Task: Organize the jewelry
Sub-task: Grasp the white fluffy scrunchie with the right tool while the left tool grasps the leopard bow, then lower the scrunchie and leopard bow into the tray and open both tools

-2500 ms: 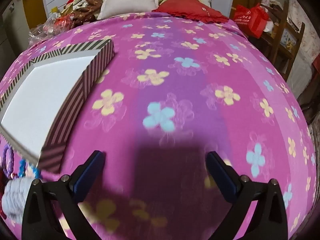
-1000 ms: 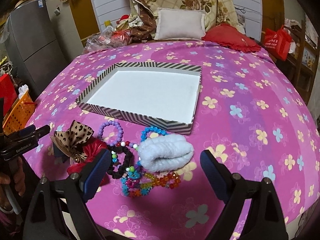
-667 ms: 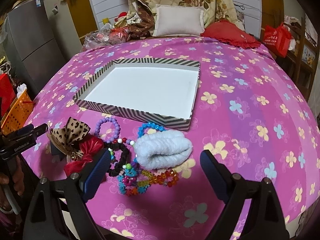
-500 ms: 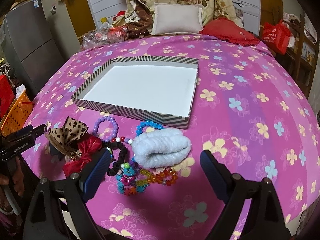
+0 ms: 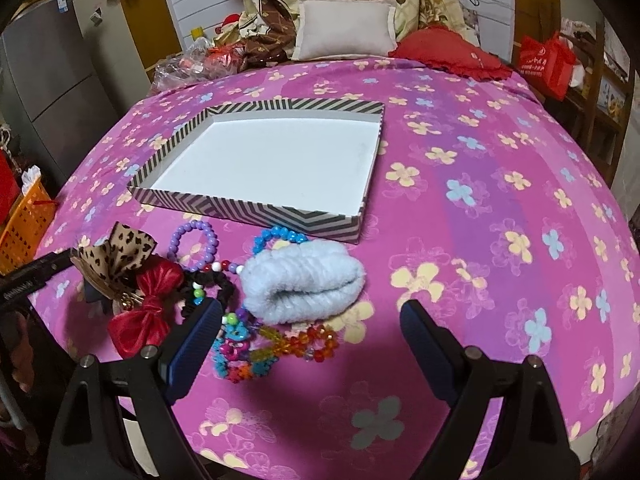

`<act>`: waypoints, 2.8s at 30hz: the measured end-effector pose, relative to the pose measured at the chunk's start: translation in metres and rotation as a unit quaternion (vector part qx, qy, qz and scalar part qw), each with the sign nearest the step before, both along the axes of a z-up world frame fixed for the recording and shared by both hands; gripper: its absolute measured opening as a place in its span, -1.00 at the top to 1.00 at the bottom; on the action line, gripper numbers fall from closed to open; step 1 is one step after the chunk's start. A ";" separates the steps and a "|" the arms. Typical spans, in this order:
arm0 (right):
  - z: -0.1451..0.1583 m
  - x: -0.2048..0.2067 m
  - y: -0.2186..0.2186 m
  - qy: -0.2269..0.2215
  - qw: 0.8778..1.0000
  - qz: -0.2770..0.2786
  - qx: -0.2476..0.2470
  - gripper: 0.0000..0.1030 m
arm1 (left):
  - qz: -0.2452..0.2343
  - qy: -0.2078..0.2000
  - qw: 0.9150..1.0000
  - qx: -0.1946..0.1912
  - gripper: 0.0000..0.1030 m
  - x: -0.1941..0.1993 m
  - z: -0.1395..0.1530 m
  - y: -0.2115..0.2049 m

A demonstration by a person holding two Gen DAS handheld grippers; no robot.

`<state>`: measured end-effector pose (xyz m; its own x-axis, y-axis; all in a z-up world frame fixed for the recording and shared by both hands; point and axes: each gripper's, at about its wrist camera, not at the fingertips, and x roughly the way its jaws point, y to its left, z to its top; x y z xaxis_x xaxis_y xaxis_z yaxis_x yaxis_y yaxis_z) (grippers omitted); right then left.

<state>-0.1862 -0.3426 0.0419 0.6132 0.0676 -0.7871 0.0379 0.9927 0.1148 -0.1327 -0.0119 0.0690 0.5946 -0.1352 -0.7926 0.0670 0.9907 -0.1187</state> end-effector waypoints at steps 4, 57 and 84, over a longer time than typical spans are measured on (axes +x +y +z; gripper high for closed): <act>-0.001 0.000 -0.002 0.003 1.000 0.003 -0.007 -0.81 | -0.014 0.007 1.000 -0.026 -0.23 -0.002 0.006 -0.001; 0.027 0.035 0.016 -0.055 0.993 0.097 0.047 0.71 | -0.150 -0.012 0.986 -0.078 1.00 0.060 0.051 -0.053; 0.017 0.156 0.074 -0.025 0.989 0.146 0.027 0.71 | -0.104 -0.012 0.994 0.001 1.00 0.173 0.030 -0.059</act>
